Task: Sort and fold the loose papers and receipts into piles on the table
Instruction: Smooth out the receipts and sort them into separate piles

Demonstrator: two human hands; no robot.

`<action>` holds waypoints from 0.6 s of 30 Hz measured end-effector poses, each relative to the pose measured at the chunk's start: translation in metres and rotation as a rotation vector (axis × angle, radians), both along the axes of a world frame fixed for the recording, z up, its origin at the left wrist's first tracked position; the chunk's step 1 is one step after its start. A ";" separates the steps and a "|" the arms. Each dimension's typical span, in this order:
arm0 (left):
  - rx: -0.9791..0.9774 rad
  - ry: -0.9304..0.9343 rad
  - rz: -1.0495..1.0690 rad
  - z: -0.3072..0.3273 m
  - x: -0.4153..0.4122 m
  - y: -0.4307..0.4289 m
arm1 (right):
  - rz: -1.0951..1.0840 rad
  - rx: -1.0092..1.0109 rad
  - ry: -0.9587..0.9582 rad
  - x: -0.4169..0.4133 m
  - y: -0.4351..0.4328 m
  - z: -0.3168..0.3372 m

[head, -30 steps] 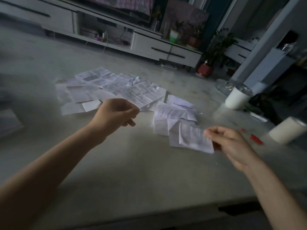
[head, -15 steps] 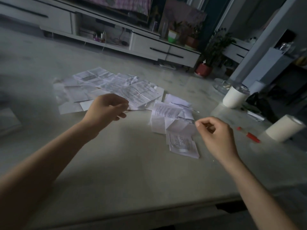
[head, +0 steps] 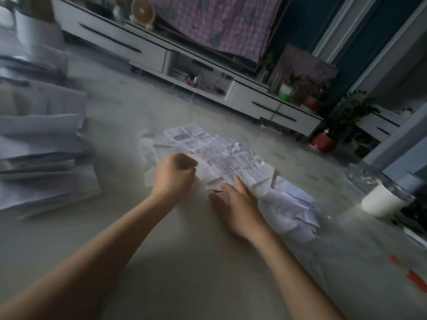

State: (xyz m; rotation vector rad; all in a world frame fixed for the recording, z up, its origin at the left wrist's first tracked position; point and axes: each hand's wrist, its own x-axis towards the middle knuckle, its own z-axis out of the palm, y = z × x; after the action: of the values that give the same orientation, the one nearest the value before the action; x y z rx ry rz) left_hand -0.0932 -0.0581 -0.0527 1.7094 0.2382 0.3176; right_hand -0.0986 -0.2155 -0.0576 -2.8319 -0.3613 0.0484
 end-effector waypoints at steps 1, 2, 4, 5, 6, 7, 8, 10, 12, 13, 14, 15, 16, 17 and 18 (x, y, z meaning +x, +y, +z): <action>0.007 -0.006 0.000 0.000 0.003 0.001 | -0.017 -0.012 0.022 0.006 0.004 -0.004; 0.011 -0.017 -0.021 0.000 0.003 -0.002 | -0.038 -0.043 0.019 0.007 0.005 -0.006; 0.019 -0.040 -0.061 0.002 0.004 -0.007 | -0.047 -0.123 -0.023 0.010 0.010 -0.009; 0.019 -0.047 -0.086 0.003 0.004 -0.009 | -0.042 -0.137 -0.042 0.011 0.012 -0.009; 0.018 -0.058 -0.113 0.004 0.003 -0.008 | -0.029 -0.131 -0.068 0.012 0.015 -0.008; 0.006 -0.056 -0.144 0.004 0.004 -0.009 | -0.021 -0.104 -0.087 0.016 0.016 -0.009; -0.018 -0.051 -0.163 0.004 0.005 -0.008 | -0.017 -0.065 -0.099 0.020 0.017 -0.010; -0.153 -0.030 -0.190 0.007 0.006 -0.005 | 0.005 0.024 -0.168 0.021 0.017 -0.007; -0.331 0.006 -0.219 0.012 0.006 -0.002 | -0.003 0.133 -0.241 0.019 0.019 -0.001; -0.422 0.030 -0.236 0.014 0.006 -0.001 | -0.017 0.189 -0.273 0.017 0.020 0.003; -0.513 0.060 -0.262 0.016 0.007 0.001 | -0.030 0.256 -0.318 0.015 0.021 0.009; -0.602 0.100 -0.303 0.016 0.008 0.003 | -0.036 0.330 -0.372 0.013 0.022 0.015; -0.676 0.148 -0.356 0.015 0.008 0.004 | -0.048 0.409 -0.427 0.009 0.023 0.023; -0.727 0.185 -0.407 0.016 0.008 0.006 | -0.054 0.494 -0.469 0.005 0.025 0.031; -0.749 0.202 -0.447 0.016 0.007 0.006 | -0.056 0.579 -0.480 0.000 0.027 0.038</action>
State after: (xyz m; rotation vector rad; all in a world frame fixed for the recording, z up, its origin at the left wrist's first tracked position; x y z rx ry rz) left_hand -0.0859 -0.0517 -0.0366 1.0050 0.0944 -0.2584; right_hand -0.0984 -0.1885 -0.0193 -2.2451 -0.3261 -0.6479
